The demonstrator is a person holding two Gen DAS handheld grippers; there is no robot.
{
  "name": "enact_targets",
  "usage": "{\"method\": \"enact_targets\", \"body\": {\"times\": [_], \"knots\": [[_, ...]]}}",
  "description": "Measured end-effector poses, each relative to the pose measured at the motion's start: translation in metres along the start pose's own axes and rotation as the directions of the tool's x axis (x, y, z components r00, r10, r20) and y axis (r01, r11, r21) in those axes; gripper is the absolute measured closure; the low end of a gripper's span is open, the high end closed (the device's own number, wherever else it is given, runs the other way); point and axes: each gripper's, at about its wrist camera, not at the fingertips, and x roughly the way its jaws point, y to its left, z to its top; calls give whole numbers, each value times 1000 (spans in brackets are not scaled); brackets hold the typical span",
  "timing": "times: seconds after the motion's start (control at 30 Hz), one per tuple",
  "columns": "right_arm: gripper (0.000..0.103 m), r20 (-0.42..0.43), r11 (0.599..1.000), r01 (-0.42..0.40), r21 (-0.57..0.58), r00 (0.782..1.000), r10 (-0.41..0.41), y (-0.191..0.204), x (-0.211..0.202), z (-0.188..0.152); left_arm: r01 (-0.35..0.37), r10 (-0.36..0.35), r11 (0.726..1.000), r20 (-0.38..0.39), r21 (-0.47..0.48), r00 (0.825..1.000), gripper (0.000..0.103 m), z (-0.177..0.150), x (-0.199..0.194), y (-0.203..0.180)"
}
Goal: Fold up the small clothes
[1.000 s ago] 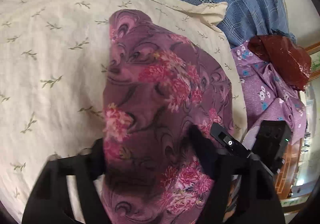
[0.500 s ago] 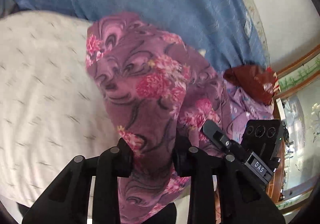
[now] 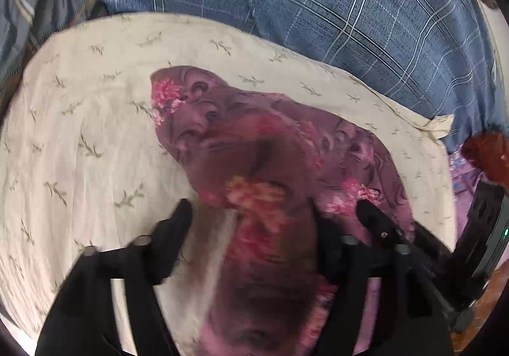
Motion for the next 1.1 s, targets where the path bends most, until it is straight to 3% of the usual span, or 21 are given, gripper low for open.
{"method": "enact_targets", "body": {"times": [0.07,0.13,0.23,0.3,0.4,0.5,0.63,0.7,0.8,0.9,1.0,1.1], "knots": [[65,4,995,-74,67,997,74,-18,4,-5,1,-2,1000,29,23,1000,15,-1,6,1],[65,-3,980,-143,142,989,145,-33,4,-5,57,-57,997,-10,-43,998,12,5,14,13],[62,-1,975,-136,178,990,139,-33,-14,-6,134,-140,983,-45,-126,989,15,7,-2,31],[59,26,973,-150,173,989,148,-28,-38,-12,159,-161,978,0,-134,987,15,0,-27,41],[59,45,969,-191,158,982,186,-20,-65,-36,170,-169,977,21,-132,985,15,-27,-59,55],[57,11,974,-173,148,985,173,-18,-73,-72,141,-145,984,-29,-113,989,15,-58,-59,52],[56,0,934,-232,272,971,241,-30,-69,-97,117,-130,988,-124,-102,984,14,-93,-38,48],[56,-1,933,-218,287,974,228,-29,-76,-95,122,-132,987,-101,-101,986,15,-95,-51,46],[52,29,946,-213,246,977,213,-28,-93,-83,153,-154,986,-23,-59,988,15,-77,-77,41],[41,79,937,-233,259,972,220,-39,-100,-57,195,-194,979,24,-64,981,14,-40,-89,38],[39,100,902,-289,322,957,271,-52,-83,-24,230,-236,964,-31,-135,971,14,12,-65,43],[39,107,834,-357,420,932,346,-68,-47,6,251,-275,948,-107,-195,955,14,48,-33,53]]}}
